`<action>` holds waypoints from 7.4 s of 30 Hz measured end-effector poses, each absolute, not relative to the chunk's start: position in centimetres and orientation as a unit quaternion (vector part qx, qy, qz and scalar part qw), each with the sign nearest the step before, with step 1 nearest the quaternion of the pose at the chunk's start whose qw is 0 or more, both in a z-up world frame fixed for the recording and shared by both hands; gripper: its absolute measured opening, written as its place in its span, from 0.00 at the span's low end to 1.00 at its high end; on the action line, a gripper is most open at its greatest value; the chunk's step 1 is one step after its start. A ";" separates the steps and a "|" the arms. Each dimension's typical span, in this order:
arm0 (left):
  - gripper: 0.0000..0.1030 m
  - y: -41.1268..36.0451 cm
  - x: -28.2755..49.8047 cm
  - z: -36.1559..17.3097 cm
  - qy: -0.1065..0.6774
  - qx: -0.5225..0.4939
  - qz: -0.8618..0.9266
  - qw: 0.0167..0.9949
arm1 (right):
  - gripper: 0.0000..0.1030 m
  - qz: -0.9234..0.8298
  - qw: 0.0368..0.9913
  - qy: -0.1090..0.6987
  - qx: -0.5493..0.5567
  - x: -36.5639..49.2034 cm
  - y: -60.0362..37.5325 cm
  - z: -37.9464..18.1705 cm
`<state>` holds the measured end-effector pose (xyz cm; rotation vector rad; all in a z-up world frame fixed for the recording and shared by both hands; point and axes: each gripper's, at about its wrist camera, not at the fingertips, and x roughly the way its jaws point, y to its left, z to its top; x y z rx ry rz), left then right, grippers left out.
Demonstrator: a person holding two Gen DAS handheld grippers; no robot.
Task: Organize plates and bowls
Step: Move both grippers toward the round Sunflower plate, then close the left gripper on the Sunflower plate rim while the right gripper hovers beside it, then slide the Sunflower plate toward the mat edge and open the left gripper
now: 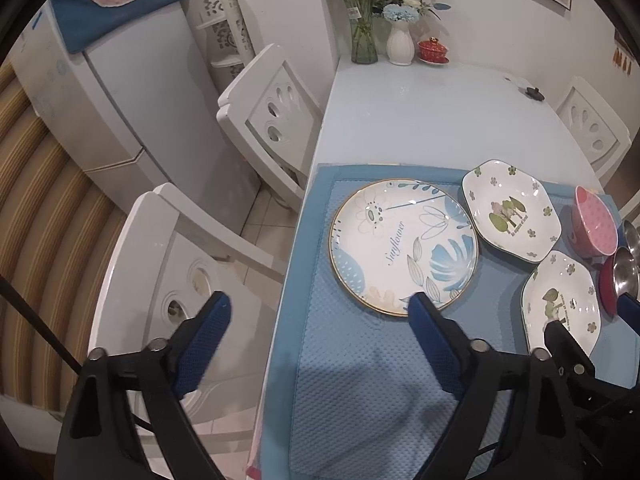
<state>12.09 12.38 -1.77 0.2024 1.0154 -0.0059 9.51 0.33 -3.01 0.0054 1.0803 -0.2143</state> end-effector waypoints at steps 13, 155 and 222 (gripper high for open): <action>0.61 12.5 12.7 -2.7 0.499 0.095 -0.007 0.862 | 0.73 -0.099 0.843 0.528 0.012 10.1 0.3 -4.0; 0.16 19.2 3.2 -15.5 0.559 0.048 -0.166 0.811 | 0.28 0.065 0.784 0.616 0.033 0.7 1.3 -18.8; 0.62 -0.8 14.0 -7.1 0.561 0.036 -0.216 0.798 | 0.51 -0.034 0.816 0.548 0.181 7.0 -19.1 -7.9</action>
